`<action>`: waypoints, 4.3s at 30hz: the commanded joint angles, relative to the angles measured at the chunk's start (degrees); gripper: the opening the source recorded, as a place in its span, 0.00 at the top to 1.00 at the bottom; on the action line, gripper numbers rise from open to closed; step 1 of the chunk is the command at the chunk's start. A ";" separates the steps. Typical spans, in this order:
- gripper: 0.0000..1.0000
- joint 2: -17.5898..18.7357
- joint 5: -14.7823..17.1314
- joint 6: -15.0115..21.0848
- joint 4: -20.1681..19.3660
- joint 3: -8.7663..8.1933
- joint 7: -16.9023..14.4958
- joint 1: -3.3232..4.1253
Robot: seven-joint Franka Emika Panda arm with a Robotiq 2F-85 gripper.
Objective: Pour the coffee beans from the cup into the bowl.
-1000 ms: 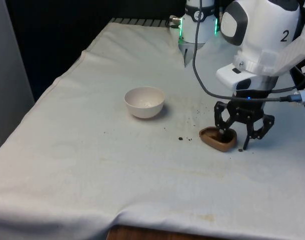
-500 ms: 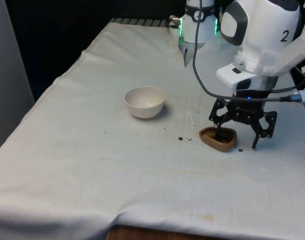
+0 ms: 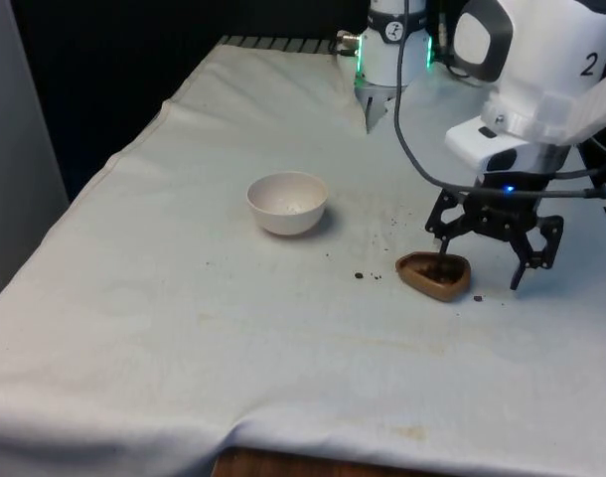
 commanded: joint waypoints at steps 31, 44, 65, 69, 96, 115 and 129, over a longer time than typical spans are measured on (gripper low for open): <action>0.00 0.40 -4.87 -2.23 0.97 -0.06 3.78 0.97; 0.00 1.03 -5.67 -1.83 0.92 -0.11 4.30 0.86; 0.86 1.09 -6.02 -1.89 0.86 -0.17 4.41 0.92; 1.00 1.03 -6.07 -1.95 0.86 -0.11 4.35 0.86; 1.00 -4.87 -4.24 -4.93 -0.80 0.97 2.75 -0.46; 1.00 -10.60 -2.12 -6.99 -2.92 0.86 0.80 -1.60; 1.00 -14.73 0.34 -7.10 -5.56 0.63 -1.55 -3.15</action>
